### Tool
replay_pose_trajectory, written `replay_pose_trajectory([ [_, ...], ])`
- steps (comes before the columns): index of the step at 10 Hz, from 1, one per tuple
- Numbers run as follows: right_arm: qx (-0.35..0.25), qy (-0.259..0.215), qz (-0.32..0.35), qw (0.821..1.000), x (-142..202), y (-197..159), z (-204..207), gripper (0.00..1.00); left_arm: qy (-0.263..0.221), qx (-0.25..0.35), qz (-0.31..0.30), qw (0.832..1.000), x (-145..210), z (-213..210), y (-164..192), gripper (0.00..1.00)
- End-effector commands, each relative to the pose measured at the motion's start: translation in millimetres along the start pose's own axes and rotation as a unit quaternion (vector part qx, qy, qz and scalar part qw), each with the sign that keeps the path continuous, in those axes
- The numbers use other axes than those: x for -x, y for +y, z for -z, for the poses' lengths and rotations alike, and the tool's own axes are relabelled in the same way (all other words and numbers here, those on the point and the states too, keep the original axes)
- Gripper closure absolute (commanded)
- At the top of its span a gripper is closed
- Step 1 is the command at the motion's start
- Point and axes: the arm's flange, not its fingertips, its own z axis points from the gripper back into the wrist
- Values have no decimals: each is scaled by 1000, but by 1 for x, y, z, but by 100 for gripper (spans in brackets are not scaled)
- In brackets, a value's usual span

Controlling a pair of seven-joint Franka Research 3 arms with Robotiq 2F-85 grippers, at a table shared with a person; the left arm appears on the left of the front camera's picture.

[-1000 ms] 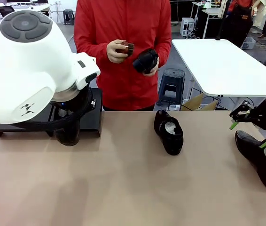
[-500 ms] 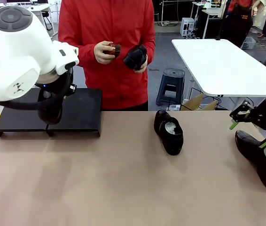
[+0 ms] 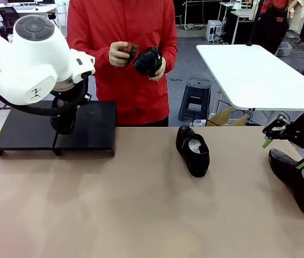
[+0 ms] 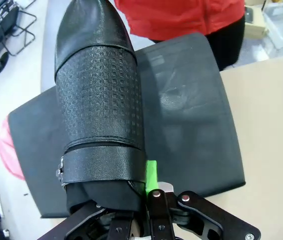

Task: Organize the shoes by placing them on the stand.
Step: Place the Shoe from the middle of the table onto the Shoes Stand.

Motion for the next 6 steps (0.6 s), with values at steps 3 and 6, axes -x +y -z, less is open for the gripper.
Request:
replay_pose_trajectory([
  [3, 0, -2, 1, 1000, 0, 0, -1, 0, -24, 5, -36, 999, -5, 24, 0, 100],
  [6, 0, -2, 1, 1000, 0, 0, -1, 0, -20, 1, -46, 999, -3, 35, -2, 100],
])
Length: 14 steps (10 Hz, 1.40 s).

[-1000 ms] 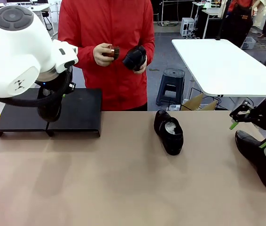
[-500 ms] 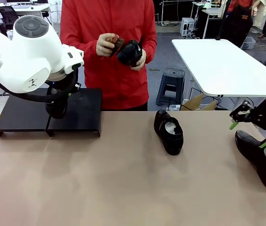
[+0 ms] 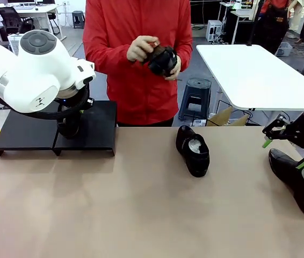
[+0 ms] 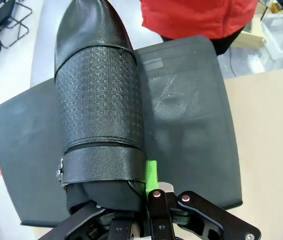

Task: Organize the shoes by placing them on the stand.
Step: Place the Shoe from the middle of the table onto the Shoes Stand.

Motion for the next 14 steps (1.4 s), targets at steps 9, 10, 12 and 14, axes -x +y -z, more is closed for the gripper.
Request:
replay_pose_trajectory([
  [9, 0, -2, 1, 1000, 0, 0, -1, 0, -4, -23, -8, 1000, -2, 21, -9, 100],
  [10, 0, -2, 1, 1000, 0, 0, -1, 0, -3, -23, -10, 1000, -2, 22, -8, 100],
  [12, 0, -2, 1, 1000, 0, 0, -1, 0, -3, -23, -12, 1000, -1, 23, -8, 100],
  [14, 0, -2, 1, 1000, 0, 0, -1, 0, -1, -22, -13, 1000, -1, 24, -7, 62],
])
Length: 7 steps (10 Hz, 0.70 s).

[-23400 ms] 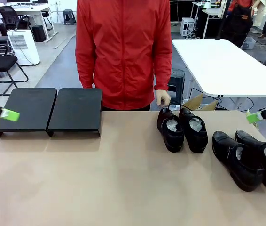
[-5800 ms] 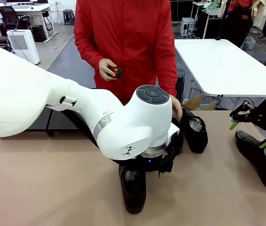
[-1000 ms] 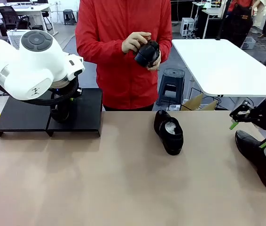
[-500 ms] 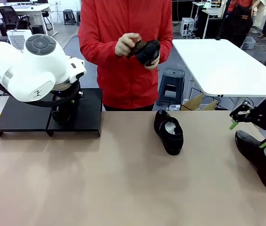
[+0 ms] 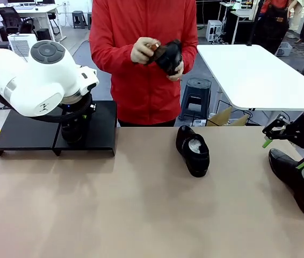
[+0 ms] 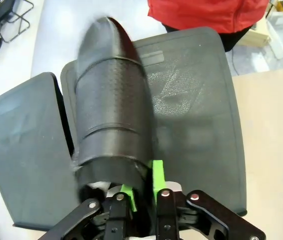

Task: Organize the shoes by placing them on the stand.
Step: Place the Shoe from the middle of the table onto the Shoes Stand.

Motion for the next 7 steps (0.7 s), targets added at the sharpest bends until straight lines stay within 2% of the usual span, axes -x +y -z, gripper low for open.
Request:
replay_pose_trajectory([
  [1, 0, -2, 1, 1000, 0, 0, -1, 0, -9, -13, -10, 1000, -5, 0, -1, 43],
  [3, 0, -2, 1, 1000, 0, 0, -1, 0, -9, -15, -13, 1000, -4, -2, -1, 4],
  [4, 0, -2, 1, 1000, 0, 0, -1, 0, -15, -18, -15, 1000, -3, -5, -1, 0],
  [6, 0, -2, 1, 1000, 0, 0, -1, 0, -32, -16, -38, 999, 0, -21, -4, 0],
  [7, 0, -2, 1, 1000, 0, 0, -1, 0, -8, -1, -13, 1000, -4, -6, 1, 0],
])
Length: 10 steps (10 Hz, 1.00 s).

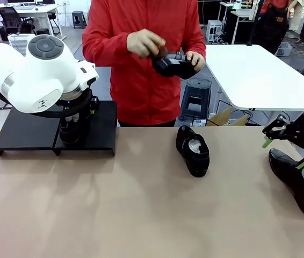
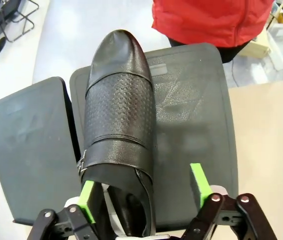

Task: Organize the shoes by placing them on the stand.
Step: Place the Shoe from the middle of the table onto the Shoes Stand, then pick up one Shoe and place it in the middle of the table.

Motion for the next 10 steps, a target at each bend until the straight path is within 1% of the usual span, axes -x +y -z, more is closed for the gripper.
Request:
replay_pose_trajectory([
  [1, 0, -2, 1, 1000, 0, 0, -1, 0, 7, 1, 9, 1000, 2, 8, 1, 0],
  [10, 0, -2, 1, 1000, 0, 0, -1, 0, 9, 1, 4, 1000, 5, 10, -2, 0],
])
